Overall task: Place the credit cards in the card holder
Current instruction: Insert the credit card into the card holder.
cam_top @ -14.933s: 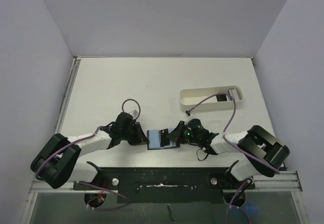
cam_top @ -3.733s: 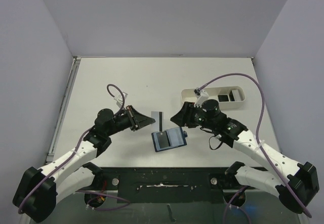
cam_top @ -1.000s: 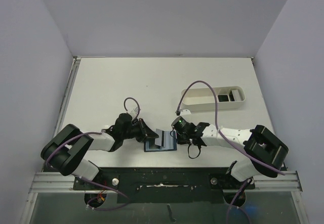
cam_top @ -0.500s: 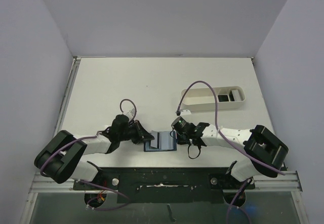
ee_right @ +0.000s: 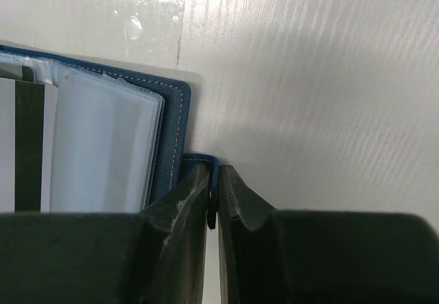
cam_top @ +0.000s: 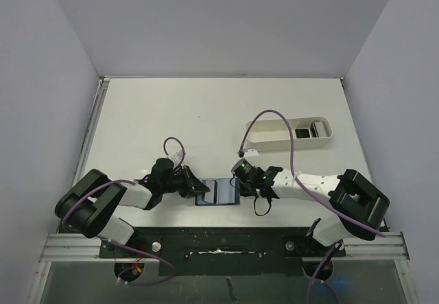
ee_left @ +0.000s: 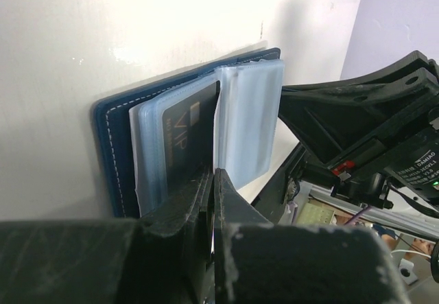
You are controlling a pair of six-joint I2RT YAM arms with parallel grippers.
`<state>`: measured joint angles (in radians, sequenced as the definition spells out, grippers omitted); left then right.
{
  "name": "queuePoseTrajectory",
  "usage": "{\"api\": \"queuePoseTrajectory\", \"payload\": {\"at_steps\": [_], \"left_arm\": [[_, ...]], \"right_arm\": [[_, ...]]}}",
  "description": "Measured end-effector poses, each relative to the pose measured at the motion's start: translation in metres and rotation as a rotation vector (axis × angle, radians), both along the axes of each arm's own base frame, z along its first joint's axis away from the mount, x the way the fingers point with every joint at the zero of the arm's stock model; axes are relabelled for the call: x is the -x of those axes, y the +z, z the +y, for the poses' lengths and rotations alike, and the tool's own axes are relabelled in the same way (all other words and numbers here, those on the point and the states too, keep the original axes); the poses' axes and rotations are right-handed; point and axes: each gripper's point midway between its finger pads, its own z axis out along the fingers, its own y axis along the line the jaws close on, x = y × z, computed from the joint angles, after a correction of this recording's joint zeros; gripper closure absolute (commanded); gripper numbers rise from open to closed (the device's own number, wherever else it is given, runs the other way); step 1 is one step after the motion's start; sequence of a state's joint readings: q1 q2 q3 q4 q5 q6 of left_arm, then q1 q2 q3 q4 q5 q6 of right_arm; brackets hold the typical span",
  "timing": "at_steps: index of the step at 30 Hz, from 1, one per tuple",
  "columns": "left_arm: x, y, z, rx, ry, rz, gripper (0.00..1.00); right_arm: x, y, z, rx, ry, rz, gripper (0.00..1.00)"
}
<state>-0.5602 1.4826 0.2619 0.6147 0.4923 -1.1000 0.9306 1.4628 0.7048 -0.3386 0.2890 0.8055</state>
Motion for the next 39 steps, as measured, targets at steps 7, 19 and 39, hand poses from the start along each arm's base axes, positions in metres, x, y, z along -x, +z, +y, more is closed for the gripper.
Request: {"api": "queuePoseTrajectory", "payload": {"at_steps": [7, 19, 39], "left_arm": [[0.0, 0.004, -0.003, 0.028, -0.003, -0.004, 1.0], [-0.001, 0.016, -0.001, 0.032, 0.004, -0.035, 1.0], [-0.001, 0.008, -0.004, 0.042, -0.006, -0.023, 1.0]], "right_arm": [[0.0, 0.001, -0.001, 0.009, -0.003, 0.004, 0.76], [-0.011, 0.051, 0.025, -0.002, 0.019, -0.065, 0.71], [-0.009, 0.015, 0.028, 0.045, 0.027, -0.008, 0.8]]}}
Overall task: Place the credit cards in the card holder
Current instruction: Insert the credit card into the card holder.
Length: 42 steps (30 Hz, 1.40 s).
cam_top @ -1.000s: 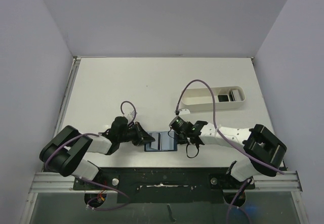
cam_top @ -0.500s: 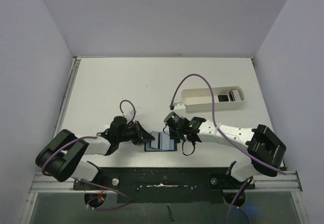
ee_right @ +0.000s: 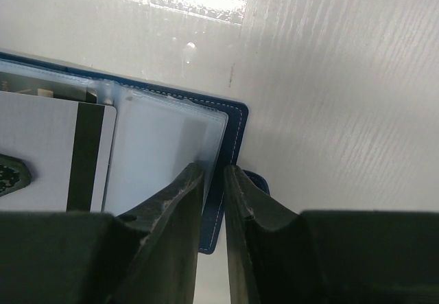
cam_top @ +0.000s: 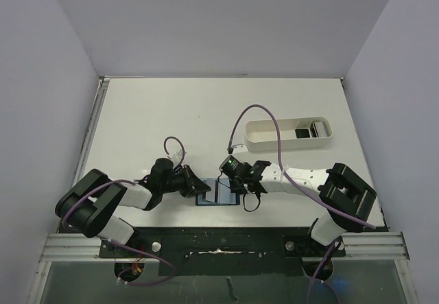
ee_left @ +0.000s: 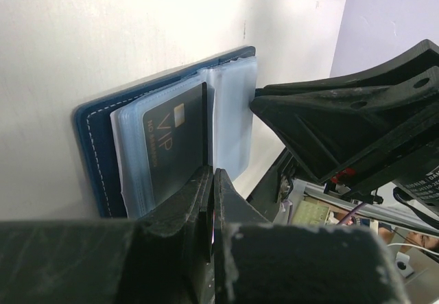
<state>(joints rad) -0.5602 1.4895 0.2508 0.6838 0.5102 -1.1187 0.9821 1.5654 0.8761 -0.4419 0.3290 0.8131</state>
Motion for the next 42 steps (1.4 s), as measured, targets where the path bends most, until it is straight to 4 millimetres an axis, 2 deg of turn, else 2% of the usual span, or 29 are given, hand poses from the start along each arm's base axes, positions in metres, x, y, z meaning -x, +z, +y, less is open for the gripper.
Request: {"api": "queuePoseTrajectory", "payload": {"at_steps": [7, 30, 42], "left_arm": [[0.0, -0.002, -0.001, 0.004, -0.007, 0.002, 1.0], [0.002, -0.011, -0.006, 0.023, -0.038, 0.01, 1.0], [-0.008, -0.014, -0.011, 0.016, -0.036, 0.008, 1.0]], "right_arm": [[0.002, -0.007, -0.004, 0.011, -0.002, 0.008, 0.82], [0.002, -0.008, -0.003, 0.003, -0.008, 0.003, 0.82], [0.002, -0.008, -0.003, 0.003, -0.009, 0.003, 0.82]]}}
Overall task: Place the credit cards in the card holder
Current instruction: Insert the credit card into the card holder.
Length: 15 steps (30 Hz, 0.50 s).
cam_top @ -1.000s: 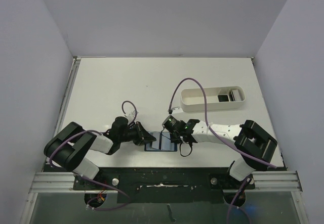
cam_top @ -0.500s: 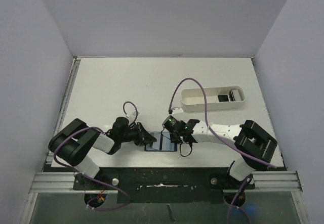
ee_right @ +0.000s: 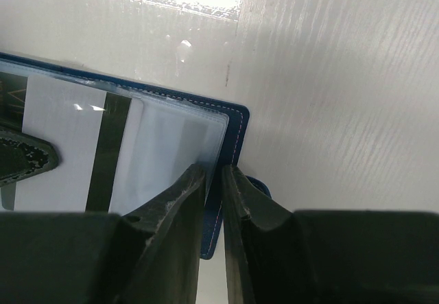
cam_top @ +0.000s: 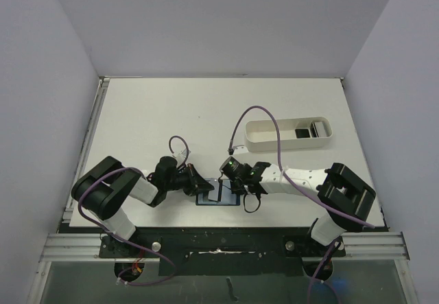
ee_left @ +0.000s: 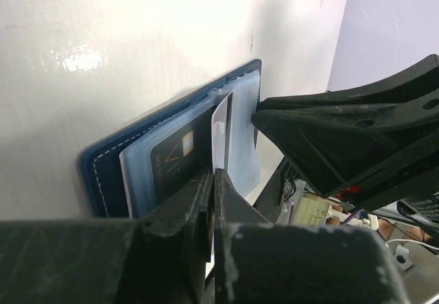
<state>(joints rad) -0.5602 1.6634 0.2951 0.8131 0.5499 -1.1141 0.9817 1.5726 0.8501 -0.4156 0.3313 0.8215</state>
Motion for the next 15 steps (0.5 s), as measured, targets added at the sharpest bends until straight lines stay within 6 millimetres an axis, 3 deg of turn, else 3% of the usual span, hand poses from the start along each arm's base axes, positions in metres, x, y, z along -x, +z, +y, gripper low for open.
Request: {"api": "queuePoseTrajectory", "payload": {"at_steps": [15], "left_arm": [[0.0005, -0.0008, -0.0035, -0.011, 0.003, -0.014, 1.0]], "right_arm": [[0.0007, -0.0002, -0.0008, -0.015, -0.014, -0.004, 0.82]]}}
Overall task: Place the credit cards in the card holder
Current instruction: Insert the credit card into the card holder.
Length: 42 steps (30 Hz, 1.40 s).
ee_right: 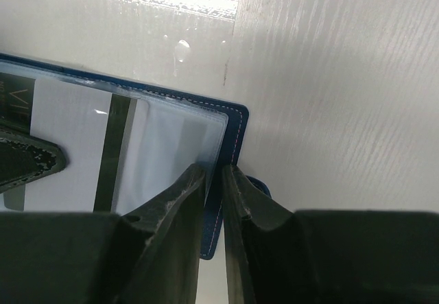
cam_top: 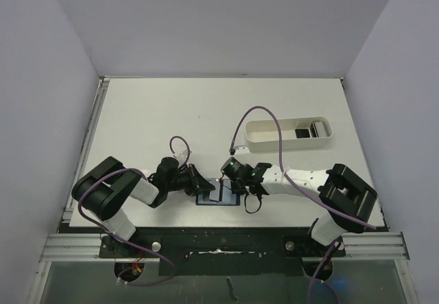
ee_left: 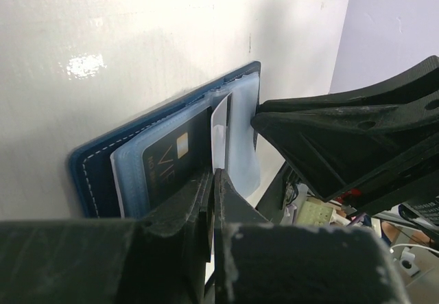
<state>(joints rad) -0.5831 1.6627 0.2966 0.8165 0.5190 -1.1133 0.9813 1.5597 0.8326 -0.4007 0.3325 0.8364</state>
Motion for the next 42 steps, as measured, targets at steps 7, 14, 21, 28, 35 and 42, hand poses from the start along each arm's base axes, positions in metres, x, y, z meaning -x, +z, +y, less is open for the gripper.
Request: {"api": "queuePoseTrajectory", "payload": {"at_steps": [7, 14, 21, 28, 35, 42], "left_arm": [[0.001, 0.0, -0.004, 0.001, 0.019, 0.003, 0.87], [-0.003, 0.004, -0.002, -0.039, 0.037, -0.014, 0.7], [-0.015, 0.009, 0.005, -0.119, 0.072, -0.047, 0.64], [-0.014, 0.007, 0.004, -0.137, 0.07, -0.051, 0.73], [-0.006, -0.001, -0.002, -0.16, 0.055, -0.041, 0.96], [-0.008, -0.001, -0.003, -0.166, 0.065, -0.04, 1.0]], "right_arm": [[0.001, 0.001, -0.001, -0.009, -0.009, 0.0, 0.82], [0.003, 0.006, -0.004, -0.014, -0.008, -0.005, 0.77], [0.0, 0.019, -0.006, -0.05, -0.019, -0.037, 0.72], [0.004, 0.005, -0.018, -0.035, -0.033, -0.016, 0.76], [0.004, 0.001, -0.017, -0.049, -0.035, -0.016, 0.79], [0.006, -0.002, -0.018, -0.068, -0.05, -0.015, 0.81]]}}
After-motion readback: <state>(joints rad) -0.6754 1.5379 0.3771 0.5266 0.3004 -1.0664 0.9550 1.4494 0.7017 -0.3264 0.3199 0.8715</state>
